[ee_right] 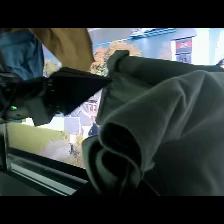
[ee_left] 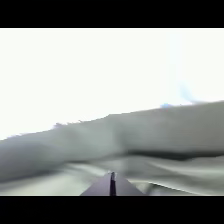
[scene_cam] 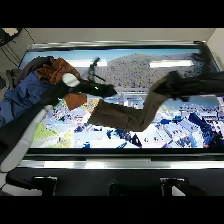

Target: Fold the shirts.

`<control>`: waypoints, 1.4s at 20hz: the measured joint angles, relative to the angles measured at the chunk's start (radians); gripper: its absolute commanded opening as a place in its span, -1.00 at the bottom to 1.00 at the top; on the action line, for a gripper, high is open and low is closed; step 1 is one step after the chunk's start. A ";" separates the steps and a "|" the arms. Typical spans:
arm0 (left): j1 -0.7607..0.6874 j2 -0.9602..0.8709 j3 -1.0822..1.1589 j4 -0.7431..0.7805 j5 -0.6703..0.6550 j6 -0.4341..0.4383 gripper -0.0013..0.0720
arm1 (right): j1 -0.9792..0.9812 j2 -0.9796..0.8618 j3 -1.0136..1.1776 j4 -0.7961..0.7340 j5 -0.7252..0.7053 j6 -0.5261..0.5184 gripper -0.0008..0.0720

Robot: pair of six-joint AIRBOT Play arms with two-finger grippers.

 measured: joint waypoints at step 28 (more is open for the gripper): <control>0.253 0.424 -0.001 0.325 -0.212 -0.011 -0.89 | 0.091 -0.517 -0.187 -0.165 -0.132 0.021 0.62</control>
